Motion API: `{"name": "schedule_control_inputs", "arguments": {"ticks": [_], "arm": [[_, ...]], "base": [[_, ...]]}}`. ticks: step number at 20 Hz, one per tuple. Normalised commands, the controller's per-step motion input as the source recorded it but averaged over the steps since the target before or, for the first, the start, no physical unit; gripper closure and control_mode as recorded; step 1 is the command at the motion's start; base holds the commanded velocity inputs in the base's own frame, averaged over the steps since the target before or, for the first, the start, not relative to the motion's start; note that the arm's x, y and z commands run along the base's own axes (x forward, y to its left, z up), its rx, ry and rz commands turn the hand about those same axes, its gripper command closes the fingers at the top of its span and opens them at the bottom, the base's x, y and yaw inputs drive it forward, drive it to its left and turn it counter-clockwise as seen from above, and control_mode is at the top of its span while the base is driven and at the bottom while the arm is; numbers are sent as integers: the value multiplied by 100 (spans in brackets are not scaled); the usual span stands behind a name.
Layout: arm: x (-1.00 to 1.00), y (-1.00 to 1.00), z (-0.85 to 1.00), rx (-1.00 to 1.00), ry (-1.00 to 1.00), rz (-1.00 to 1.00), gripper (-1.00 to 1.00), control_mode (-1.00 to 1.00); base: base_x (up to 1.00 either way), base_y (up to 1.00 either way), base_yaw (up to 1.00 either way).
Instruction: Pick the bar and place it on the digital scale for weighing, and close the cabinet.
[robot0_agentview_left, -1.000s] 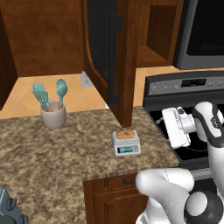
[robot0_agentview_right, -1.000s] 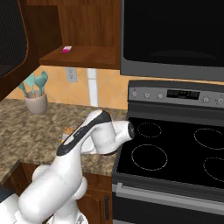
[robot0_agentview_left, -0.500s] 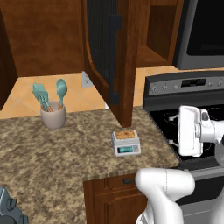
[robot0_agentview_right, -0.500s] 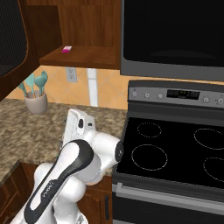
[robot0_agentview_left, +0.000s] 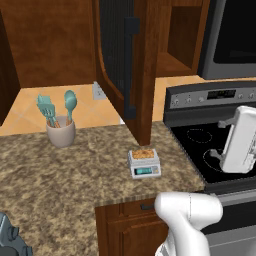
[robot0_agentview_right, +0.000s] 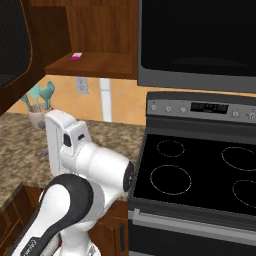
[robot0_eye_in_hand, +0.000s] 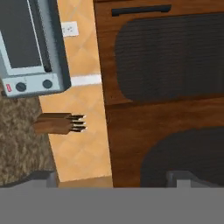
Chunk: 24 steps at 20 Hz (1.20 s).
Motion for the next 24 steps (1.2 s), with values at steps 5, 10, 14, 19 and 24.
{"name": "schedule_control_inputs", "arguments": {"ticks": [5,10,14,19,24], "arm": [[-92,44,17,10,-34,-5,-100,-100],[-90,94,8,5,-42,-13,-100,-100],[-74,100,0,7,-23,-20,-100,-100],[-60,100,-7,11,7,-14,-100,-100],[-81,100,-2,17,0,-43,-100,-100]], "base": [[0,0,0],[0,0,0],[0,0,0],[0,0,0],[0,0,0]]}}
